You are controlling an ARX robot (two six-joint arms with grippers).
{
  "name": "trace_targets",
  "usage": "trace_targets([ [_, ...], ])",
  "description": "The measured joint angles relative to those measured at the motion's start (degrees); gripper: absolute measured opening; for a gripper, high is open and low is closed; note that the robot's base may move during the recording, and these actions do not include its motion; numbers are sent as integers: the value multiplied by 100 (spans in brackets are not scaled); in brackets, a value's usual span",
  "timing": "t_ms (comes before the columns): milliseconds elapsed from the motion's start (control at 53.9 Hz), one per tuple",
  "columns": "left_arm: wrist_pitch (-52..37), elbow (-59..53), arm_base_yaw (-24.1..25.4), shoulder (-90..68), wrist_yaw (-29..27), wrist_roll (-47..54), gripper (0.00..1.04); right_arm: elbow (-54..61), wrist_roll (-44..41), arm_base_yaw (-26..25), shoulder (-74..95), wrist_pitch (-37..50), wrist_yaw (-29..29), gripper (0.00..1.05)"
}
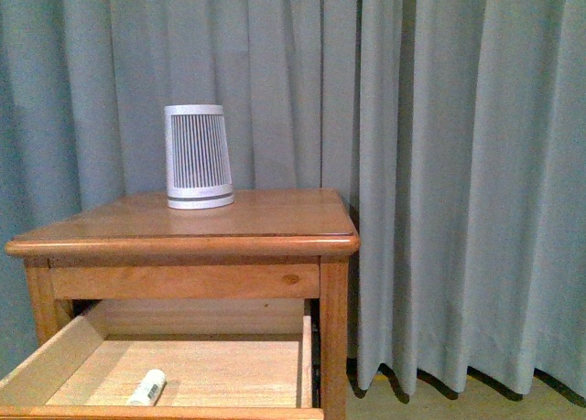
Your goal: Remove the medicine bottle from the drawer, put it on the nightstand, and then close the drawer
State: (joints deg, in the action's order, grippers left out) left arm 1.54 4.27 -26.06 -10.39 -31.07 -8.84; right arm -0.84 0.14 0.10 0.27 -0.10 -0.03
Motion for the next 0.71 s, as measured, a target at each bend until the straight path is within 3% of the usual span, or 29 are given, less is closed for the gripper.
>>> trace_targets([
  [56, -35, -138, 101, 136, 267, 7, 96, 0, 0, 0, 0, 0, 4, 98],
  [130, -380, -367, 555, 540, 1121, 385, 82, 0, -2, 0, 0, 0, 2, 98],
  [334, -229, -367, 1661, 918, 2310, 752, 46, 0, 0, 0, 0, 0, 0, 98],
  [390, -175, -367, 2264, 990, 2957, 785, 34, 0, 0, 0, 0, 0, 0, 98],
  [576, -170, -367, 2564, 1003, 3086, 813, 3, 0, 0, 0, 0, 0, 2, 98],
  [706, -170, -367, 2570, 1003, 3091, 824, 3, 0, 0, 0, 0, 0, 2, 98],
])
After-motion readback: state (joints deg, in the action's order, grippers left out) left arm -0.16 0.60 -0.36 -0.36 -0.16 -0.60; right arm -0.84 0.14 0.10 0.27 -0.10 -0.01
